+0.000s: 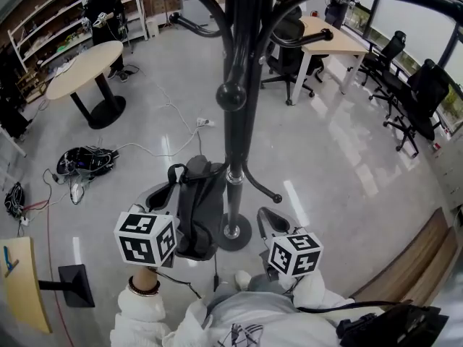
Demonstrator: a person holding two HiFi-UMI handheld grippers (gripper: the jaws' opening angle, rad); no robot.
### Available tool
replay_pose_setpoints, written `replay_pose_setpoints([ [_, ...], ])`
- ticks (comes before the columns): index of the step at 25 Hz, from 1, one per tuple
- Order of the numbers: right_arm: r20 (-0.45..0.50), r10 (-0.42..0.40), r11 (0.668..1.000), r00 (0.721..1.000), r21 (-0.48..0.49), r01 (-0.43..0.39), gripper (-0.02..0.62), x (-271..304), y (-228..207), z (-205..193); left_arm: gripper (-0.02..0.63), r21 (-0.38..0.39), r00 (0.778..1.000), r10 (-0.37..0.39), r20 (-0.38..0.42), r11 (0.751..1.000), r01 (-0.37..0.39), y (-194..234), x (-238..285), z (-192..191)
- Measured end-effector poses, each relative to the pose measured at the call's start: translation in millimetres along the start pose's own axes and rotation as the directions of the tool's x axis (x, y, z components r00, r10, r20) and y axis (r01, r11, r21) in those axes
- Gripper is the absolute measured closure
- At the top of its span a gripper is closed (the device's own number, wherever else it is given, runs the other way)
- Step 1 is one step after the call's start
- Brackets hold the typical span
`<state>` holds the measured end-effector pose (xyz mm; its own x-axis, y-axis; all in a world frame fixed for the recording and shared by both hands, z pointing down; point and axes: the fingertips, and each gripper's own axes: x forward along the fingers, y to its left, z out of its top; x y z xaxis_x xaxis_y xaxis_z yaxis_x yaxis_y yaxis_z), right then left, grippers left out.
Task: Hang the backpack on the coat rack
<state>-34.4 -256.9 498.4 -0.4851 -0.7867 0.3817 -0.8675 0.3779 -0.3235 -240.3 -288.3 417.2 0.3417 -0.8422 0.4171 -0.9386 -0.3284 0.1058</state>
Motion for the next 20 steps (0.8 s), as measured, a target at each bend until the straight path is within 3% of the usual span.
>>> replay_pose_setpoints([
  [10, -0.008, -0.013, 1.0, 1.0, 0.024, 0.013, 0.581, -3, -7, -9, 0.592, -0.038, 1.0, -0.01, -0.001, 0.999, 0.01, -29, 17, -15],
  [20, -0.014, -0.013, 0.999, 1.0, 0.036, 0.013, 0.581, -7, -8, -15, 0.592, -0.026, 1.0, -0.019, -0.025, 1.0, 0.018, -49, 33, -22],
])
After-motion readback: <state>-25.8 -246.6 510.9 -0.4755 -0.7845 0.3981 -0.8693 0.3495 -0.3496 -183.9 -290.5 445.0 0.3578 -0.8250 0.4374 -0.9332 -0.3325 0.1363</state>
